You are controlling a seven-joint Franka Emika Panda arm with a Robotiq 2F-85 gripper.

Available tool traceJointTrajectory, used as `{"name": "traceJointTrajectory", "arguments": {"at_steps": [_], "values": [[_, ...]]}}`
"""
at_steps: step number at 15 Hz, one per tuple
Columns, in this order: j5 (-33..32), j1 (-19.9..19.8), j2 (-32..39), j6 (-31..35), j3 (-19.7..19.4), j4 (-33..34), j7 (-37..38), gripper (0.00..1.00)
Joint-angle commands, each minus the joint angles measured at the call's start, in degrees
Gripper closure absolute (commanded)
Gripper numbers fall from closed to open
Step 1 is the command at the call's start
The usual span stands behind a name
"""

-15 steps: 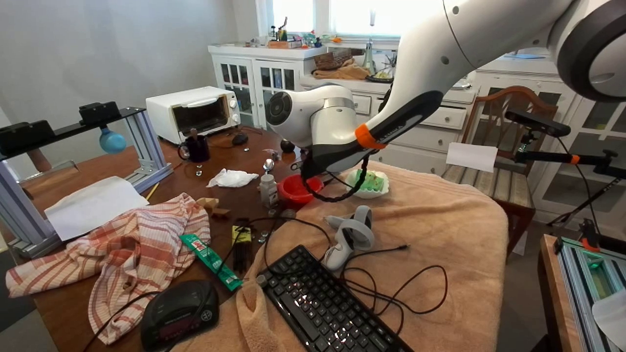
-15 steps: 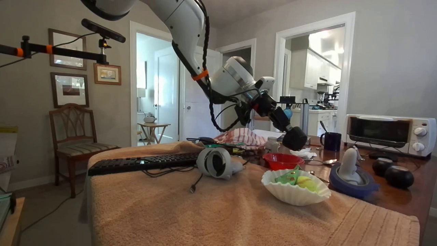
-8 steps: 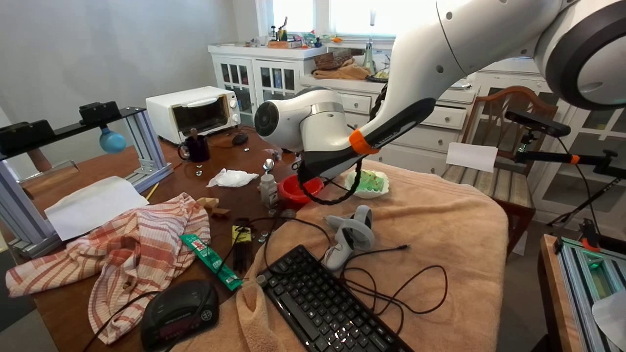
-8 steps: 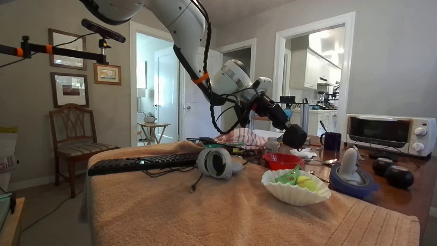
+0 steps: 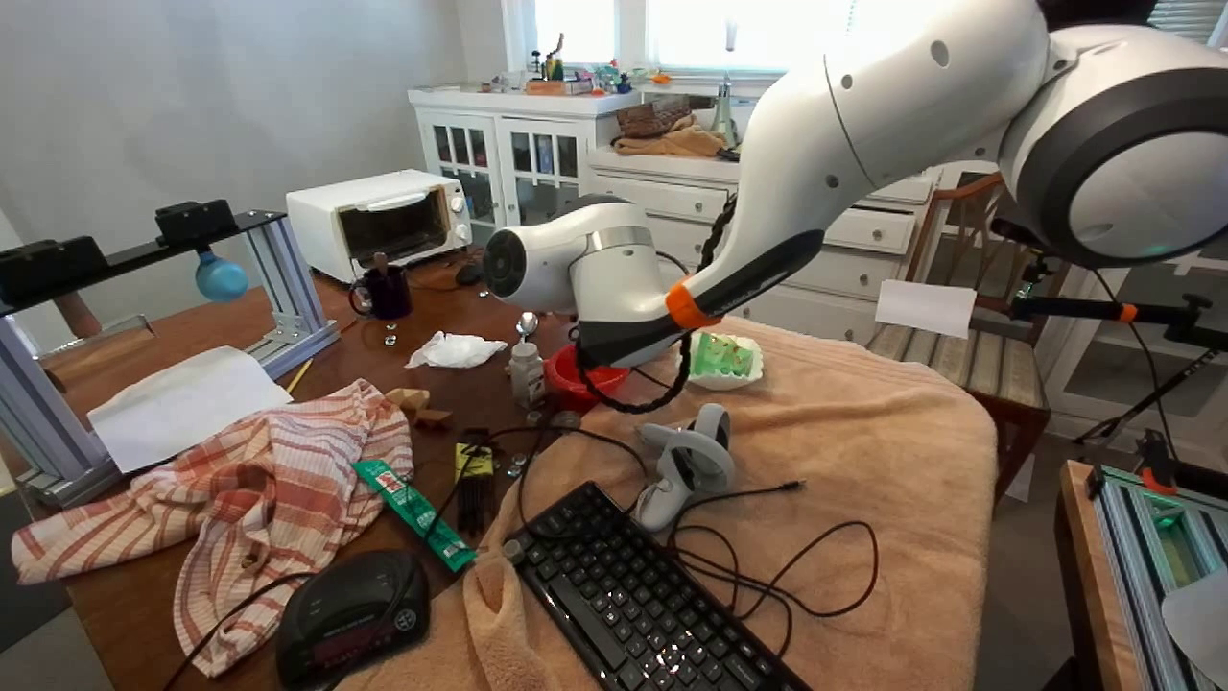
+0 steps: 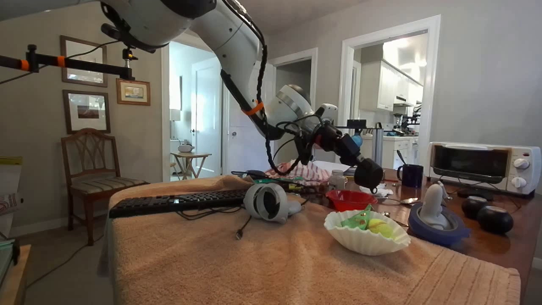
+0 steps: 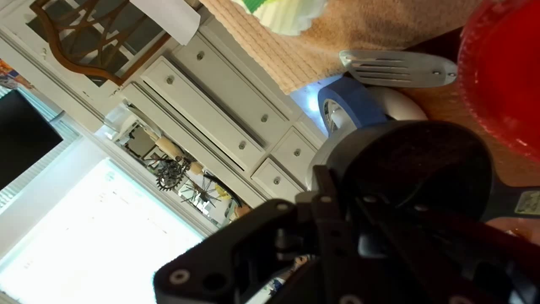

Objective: Pour contents of the black pot into the orange bowl

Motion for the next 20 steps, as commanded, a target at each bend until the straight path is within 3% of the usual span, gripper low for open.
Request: {"name": "traceJointTrajectory", "arguments": {"at_steps": [1, 6, 7, 12, 13, 20], "values": [[-1.97, -1.62, 5.49, -2.09, 1.3, 8.33, -2.61, 0.99], [-1.73, -1.4, 8.64, -2.54, 1.14, 13.77, -4.45, 0.99], [-1.6, -1.43, 5.74, -0.96, 1.33, 9.27, -3.07, 0.95], [-1.49, -1.33, 6.86, -1.21, 1.3, 11.23, -3.44, 0.95], [-1.72, -1.07, 6.77, -1.62, 1.04, 11.02, -3.05, 0.99], [-3.32, 2.12, 7.5, -5.14, 0.54, 11.68, -2.38, 0.99]]}}
